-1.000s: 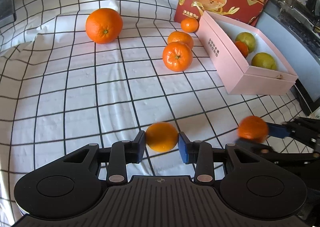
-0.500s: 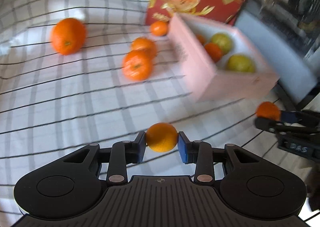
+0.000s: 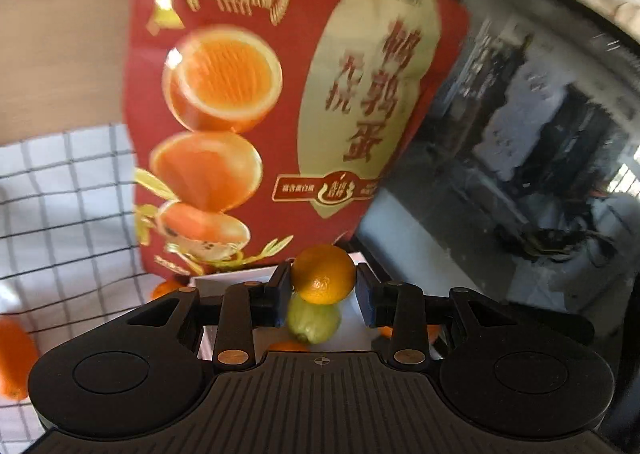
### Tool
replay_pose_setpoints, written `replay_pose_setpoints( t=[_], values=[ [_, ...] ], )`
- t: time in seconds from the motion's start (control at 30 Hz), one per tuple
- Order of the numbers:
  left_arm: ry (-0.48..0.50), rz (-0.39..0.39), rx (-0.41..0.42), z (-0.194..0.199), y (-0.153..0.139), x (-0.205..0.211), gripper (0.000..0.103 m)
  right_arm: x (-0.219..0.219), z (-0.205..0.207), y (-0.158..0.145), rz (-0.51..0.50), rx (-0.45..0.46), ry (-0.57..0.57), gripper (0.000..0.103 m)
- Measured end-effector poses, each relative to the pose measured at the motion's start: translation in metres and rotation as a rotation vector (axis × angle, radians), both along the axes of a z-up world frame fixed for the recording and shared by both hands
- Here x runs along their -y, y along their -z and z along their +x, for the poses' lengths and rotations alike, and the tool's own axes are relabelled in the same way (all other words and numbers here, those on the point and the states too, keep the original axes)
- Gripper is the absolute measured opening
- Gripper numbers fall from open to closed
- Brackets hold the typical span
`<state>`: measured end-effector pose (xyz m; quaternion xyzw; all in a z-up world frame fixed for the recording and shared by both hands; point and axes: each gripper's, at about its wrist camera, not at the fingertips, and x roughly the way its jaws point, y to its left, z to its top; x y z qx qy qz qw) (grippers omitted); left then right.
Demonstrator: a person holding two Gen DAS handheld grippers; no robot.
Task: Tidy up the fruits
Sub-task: 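Carry both mandarins over the pink box and open both tools, then lift both open tools away from the pink box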
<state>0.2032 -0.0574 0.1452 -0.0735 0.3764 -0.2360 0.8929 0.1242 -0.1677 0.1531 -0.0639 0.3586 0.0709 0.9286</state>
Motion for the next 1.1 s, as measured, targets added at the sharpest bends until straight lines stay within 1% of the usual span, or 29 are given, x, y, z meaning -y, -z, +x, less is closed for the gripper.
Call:
replay_pose_setpoints(
  t=[0.13, 0.27, 0.33, 0.43, 0.5, 0.57, 0.67, 0.73, 0.8, 0.87, 0.9, 0.97, 1.07, 1.1],
  values=[
    [-0.004, 0.069, -0.061, 0.029, 0.034, 0.017, 0.039, 0.009, 0.015, 0.026, -0.009, -0.073, 0.008, 0.044],
    [0.006, 0.096, -0.106, 0.043, 0.059, 0.021, 0.039, 0.014, 0.021, 0.05, 0.005, -0.131, 0.007, 0.044],
    [0.0, 0.117, -0.098, 0.044, 0.065, 0.023, 0.039, 0.013, 0.024, 0.06, -0.001, -0.148, -0.001, 0.044],
    [0.019, 0.099, -0.099, 0.04, 0.067, 0.019, 0.039, 0.011, 0.029, 0.068, -0.007, -0.157, -0.01, 0.045],
    [0.02, 0.097, -0.084, 0.035, 0.066, 0.015, 0.039, 0.01, 0.03, 0.07, 0.005, -0.153, -0.01, 0.05],
    [-0.004, 0.098, -0.05, 0.027, 0.063, 0.007, 0.039, 0.009, 0.03, 0.069, 0.016, -0.152, -0.018, 0.054],
    [-0.063, 0.067, 0.008, 0.007, 0.054, -0.017, 0.039, 0.004, 0.025, 0.067, 0.013, -0.141, -0.013, 0.055],
    [-0.112, 0.033, 0.046, -0.013, 0.052, -0.039, 0.039, 0.0, 0.02, 0.066, 0.019, -0.134, -0.008, 0.055],
    [-0.151, -0.01, 0.058, -0.032, 0.053, -0.06, 0.039, -0.005, 0.014, 0.064, 0.018, -0.127, -0.004, 0.055],
    [-0.197, -0.051, 0.041, -0.05, 0.059, -0.084, 0.039, -0.008, 0.009, 0.061, 0.017, -0.116, -0.003, 0.055],
    [-0.226, -0.06, 0.02, -0.06, 0.067, -0.099, 0.039, -0.011, 0.008, 0.059, 0.016, -0.113, -0.005, 0.055],
    [-0.289, -0.052, -0.021, -0.079, 0.077, -0.122, 0.039, -0.019, 0.002, 0.055, 0.016, -0.104, -0.014, 0.055],
    [-0.394, -0.018, -0.077, -0.109, 0.094, -0.163, 0.039, -0.036, -0.006, 0.045, 0.009, -0.087, -0.036, 0.055],
    [-0.422, -0.023, -0.087, -0.118, 0.097, -0.177, 0.039, -0.043, -0.008, 0.043, 0.008, -0.08, -0.046, 0.055]
  ],
)
